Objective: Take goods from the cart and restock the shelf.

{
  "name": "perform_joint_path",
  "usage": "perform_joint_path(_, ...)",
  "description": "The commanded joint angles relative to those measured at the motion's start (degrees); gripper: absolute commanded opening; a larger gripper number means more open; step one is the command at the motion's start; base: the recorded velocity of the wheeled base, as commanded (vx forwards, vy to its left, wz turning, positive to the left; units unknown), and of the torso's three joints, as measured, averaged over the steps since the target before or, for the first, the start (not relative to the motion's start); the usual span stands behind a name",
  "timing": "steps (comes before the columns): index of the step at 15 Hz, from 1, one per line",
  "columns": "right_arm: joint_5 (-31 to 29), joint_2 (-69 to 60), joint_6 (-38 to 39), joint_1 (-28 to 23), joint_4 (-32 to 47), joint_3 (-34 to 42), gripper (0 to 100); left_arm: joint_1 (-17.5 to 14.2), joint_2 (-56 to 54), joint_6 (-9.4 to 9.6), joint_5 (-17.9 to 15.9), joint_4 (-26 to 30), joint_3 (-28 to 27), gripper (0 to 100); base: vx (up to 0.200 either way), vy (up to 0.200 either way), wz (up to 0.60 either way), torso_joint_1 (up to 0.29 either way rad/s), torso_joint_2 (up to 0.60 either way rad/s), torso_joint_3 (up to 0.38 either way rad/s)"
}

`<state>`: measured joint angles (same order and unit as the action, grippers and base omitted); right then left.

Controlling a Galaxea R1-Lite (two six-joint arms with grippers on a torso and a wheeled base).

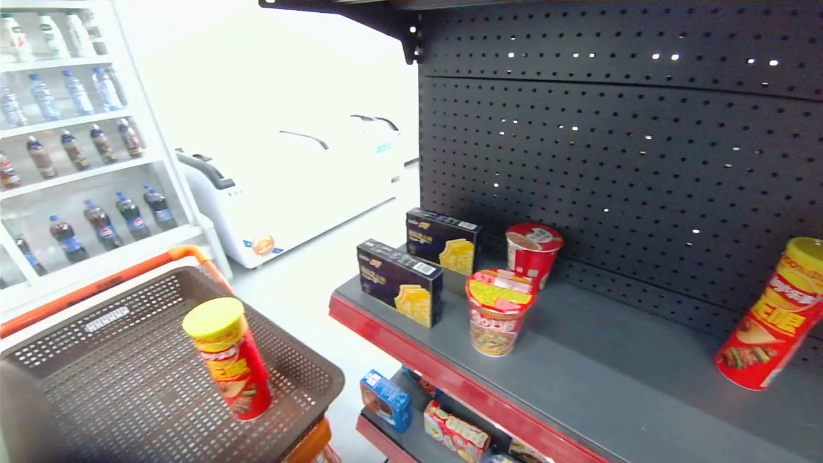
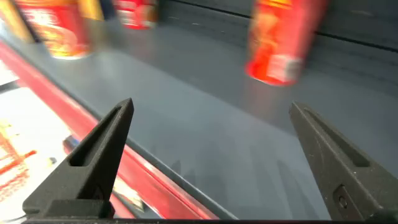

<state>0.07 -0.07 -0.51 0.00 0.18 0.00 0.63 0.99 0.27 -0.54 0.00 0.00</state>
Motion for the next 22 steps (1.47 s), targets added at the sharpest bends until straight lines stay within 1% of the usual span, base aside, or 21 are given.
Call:
perform_joint_path(1, 0.01, 0.07, -0.02, 0.00, -0.01, 0.00, 100, -0.02, -0.02, 0.00, 0.01, 0.00, 0.00, 100, 0.000, 0.000, 0.60, 0.002, 0.01, 0.002)
perform_joint_path(2, 0.01, 0.07, 0.25, 0.09, -0.01, 0.00, 100, -0.02, -0.02, 0.00, 0.01, 0.00, 0.00, 100, 0.000, 0.000, 0.60, -0.007, 0.00, 0.002)
perform_joint_path(8, 0.01, 0.07, 0.25, 0.09, -0.01, 0.00, 100, 0.07, -0.02, 0.08, 0.01, 0.00, 0.00, 100, 0.000, 0.000, 0.00, 0.000, 0.00, 0.000)
perform_joint_path(10, 0.01, 0.07, 0.25, 0.09, -0.01, 0.00, 100, 0.07, -0.02, 1.67, -0.87, 0.00, 0.00, 100, 0.000, 0.000, 0.00, 0.000, 0.00, 0.000)
perform_joint_path(11, 0.01, 0.07, 0.25, 0.09, -0.01, 0.00, 100, 0.07, -0.02, 1.49, -0.69, 0.09, 0.00, 100, 0.000, 0.000, 0.00, 0.000, 0.00, 0.000)
perform_joint_path(12, 0.01, 0.07, 0.25, 0.09, -0.01, 0.00, 100, -0.28, 0.33, 2.37, -0.34, 0.35, -1.67, 100, 0.000, 0.000, 0.00, 0.000, 0.00, 0.000)
perform_joint_path(13, 0.01, 0.07, 0.25, 0.09, -0.01, 0.00, 100, 1.65, 6.22, 7.03, -1.57, 3.60, -12.92, 100, 0.000, 0.000, 0.00, 0.000, 0.00, 0.000)
perform_joint_path(14, 0.01, 0.07, 0.25, 0.09, -0.01, 0.00, 100, 2.79, 13.08, 8.78, -1.84, 8.61, -17.75, 100, 0.000, 0.000, 0.00, 0.000, 0.00, 0.000)
perform_joint_path(15, 0.01, 0.07, 0.25, 0.09, -0.01, 0.00, 100, 4.55, 21.07, 8.43, -2.63, 16.87, -24.61, 100, 0.000, 0.000, 0.00, 0.000, 0.00, 0.000)
perform_joint_path(16, 0.01, 0.07, 0.25, 0.00, -0.01, 0.00, 100, 7.72, 25.38, 7.47, -5.79, 19.16, -25.49, 100, 0.000, 0.000, 0.00, 0.000, 0.00, 0.000)
perform_joint_path(17, 0.01, 0.07, 0.25, 0.09, -0.01, 0.00, 100, 8.77, 28.28, 6.32, -7.46, 18.28, -23.82, 100, 0.000, 0.000, 0.00, 0.000, 0.00, 0.000)
perform_joint_path(18, 0.01, 0.07, 0.25, 0.09, -0.01, 0.00, 100, 9.56, 30.21, 3.34, -8.60, 16.17, -22.68, 100, 0.000, 0.000, 0.00, 0.000, 0.00, 0.000)
perform_joint_path(19, 0.01, 0.07, 0.25, 0.09, -0.01, 0.00, 100, 10.00, 32.24, 2.72, -8.78, 14.85, -22.41, 100, 0.000, 0.000, 0.00, 0.000, 0.00, 0.000)
perform_joint_path(20, 0.01, 0.07, 0.25, 0.09, -0.01, 0.00, 100, 10.44, 38.21, 2.10, -8.78, 10.72, -21.71, 100, 0.000, 0.000, 0.00, 0.000, 0.00, 0.000)
perform_joint_path(21, 0.01, 0.07, 0.25, 0.09, -0.01, 0.00, 100, 10.44, 42.69, 0.79, -8.87, 7.82, -21.62, 100, 0.000, 0.000, 0.00, 0.000, 0.00, 0.000)
perform_joint_path(22, 0.01, 0.07, 0.25, 0.00, -0.01, 0.00, 100, 10.70, 47.35, 0.26, -8.87, 3.87, -21.62, 100, 0.000, 0.000, 0.00, 0.000, 0.00, 0.000)
